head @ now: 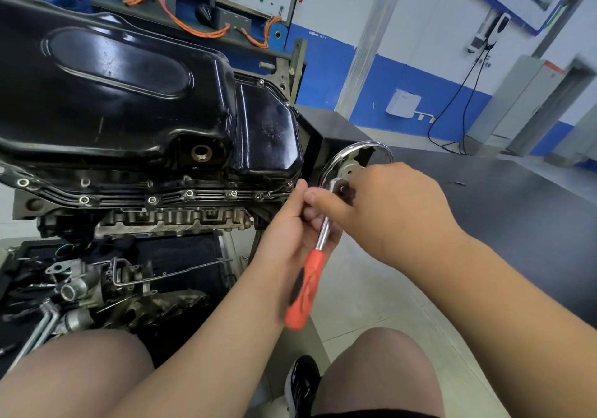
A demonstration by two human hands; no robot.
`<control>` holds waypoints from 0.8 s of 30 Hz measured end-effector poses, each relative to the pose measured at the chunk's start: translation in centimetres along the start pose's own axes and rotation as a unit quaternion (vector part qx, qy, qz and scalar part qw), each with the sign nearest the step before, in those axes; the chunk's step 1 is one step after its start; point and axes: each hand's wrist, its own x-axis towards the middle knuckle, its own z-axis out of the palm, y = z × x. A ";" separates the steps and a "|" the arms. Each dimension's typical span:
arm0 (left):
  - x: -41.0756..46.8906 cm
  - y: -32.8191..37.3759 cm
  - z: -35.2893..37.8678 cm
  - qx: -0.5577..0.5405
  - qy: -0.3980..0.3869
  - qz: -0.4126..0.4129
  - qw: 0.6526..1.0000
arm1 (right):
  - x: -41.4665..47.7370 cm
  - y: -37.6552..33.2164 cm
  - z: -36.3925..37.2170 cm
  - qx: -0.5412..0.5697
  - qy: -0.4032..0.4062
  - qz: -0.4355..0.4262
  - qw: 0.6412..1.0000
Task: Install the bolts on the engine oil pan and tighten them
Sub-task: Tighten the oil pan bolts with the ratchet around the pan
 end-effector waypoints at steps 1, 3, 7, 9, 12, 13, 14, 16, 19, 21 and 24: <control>0.0 0.1 0.0 0.007 0.008 -0.004 1.000 | 0.0 0.0 0.0 -0.002 0.004 -0.016 1.000; 0.0 0.3 0.1 0.025 0.019 -0.003 1.000 | 0.1 0.3 0.0 -0.044 0.024 -0.067 0.996; 0.0 0.4 0.2 0.040 0.013 -0.005 0.999 | 0.3 0.8 -0.4 -0.079 0.032 -0.089 0.992; 0.0 0.3 -0.1 0.039 -0.004 0.001 0.999 | 0.2 0.5 -0.4 -0.077 0.028 -0.063 0.995; 0.2 0.3 -0.5 0.003 -0.013 0.012 1.000 | 0.1 -0.1 -0.3 -0.027 -0.006 0.006 1.000; 0.2 0.3 -0.7 -0.003 -0.006 0.013 1.000 | 0.0 -0.2 -0.2 -0.011 -0.006 0.011 1.000; 0.1 0.4 -0.7 -0.008 -0.005 0.011 1.000 | 0.0 -0.2 -0.1 -0.002 -0.005 -0.001 1.000; 0.0 0.6 -0.6 0.006 -0.002 0.011 1.000 | 0.0 0.1 0.0 -0.010 0.010 -0.060 0.998; 0.1 0.7 -0.9 0.058 -0.003 0.010 0.998 | 0.2 0.6 -0.4 -0.049 0.018 -0.113 0.992; 0.2 0.9 -0.9 0.070 -0.027 0.009 0.997 | 0.4 0.8 -0.5 -0.060 0.021 -0.109 0.992; 0.3 0.8 -1.0 0.033 -0.046 0.008 0.998 | 0.5 0.6 -0.4 -0.051 0.012 -0.045 0.998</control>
